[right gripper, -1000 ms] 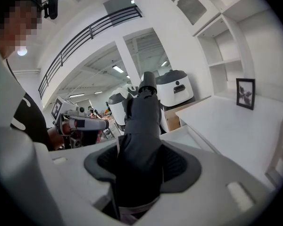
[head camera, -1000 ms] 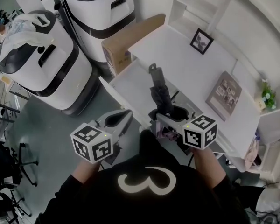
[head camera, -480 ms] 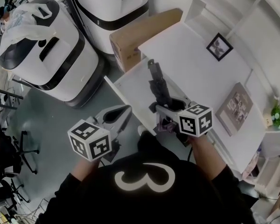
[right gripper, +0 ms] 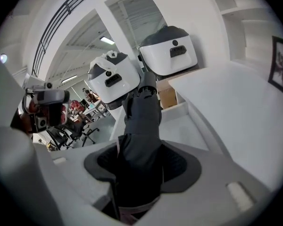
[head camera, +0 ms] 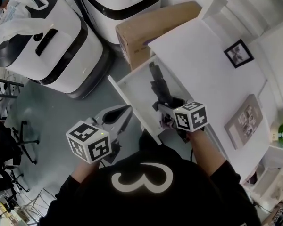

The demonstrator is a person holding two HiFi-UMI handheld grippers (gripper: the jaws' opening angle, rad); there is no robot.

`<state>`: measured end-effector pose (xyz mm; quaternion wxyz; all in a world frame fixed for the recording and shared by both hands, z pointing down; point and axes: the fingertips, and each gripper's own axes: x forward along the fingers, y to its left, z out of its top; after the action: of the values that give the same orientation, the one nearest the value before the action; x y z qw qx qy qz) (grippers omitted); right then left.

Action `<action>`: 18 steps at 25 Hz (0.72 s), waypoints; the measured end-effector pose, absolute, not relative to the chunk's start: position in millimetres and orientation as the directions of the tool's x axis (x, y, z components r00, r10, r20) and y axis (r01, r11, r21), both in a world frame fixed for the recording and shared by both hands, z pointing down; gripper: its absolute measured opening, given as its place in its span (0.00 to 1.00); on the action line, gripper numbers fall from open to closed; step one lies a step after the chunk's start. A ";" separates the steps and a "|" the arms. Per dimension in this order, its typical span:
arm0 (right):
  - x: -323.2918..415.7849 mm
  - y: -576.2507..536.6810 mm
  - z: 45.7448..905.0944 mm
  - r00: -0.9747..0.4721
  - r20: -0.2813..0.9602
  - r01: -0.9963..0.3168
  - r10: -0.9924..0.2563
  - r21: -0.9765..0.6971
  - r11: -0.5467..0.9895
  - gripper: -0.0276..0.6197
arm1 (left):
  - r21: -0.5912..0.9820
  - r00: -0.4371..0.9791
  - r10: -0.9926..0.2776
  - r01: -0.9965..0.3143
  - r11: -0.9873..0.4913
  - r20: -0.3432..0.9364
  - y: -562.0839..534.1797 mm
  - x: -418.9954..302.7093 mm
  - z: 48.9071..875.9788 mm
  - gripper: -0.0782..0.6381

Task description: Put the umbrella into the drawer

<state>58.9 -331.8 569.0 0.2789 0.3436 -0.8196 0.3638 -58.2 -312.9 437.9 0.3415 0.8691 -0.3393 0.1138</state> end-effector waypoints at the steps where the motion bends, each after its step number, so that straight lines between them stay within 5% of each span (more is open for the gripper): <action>1: 57.1 -334.0 577.9 -0.602 0.719 -0.768 -0.346 -0.403 0.498 0.39 | 0.519 0.740 -0.514 -0.671 -0.529 0.433 -316.2 -61.3 440.1 0.12; 18: 50.9 -373.8 732.7 -0.418 0.896 -0.829 -0.153 -0.307 0.467 0.39 | 0.550 0.679 -0.530 -0.730 -0.406 0.509 -344.2 -106.8 490.6 0.12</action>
<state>50.9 -373.8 732.7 0.4264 0.3305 -0.7427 0.3966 -106.8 -344.2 490.6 0.3906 0.8287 -0.3799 0.1280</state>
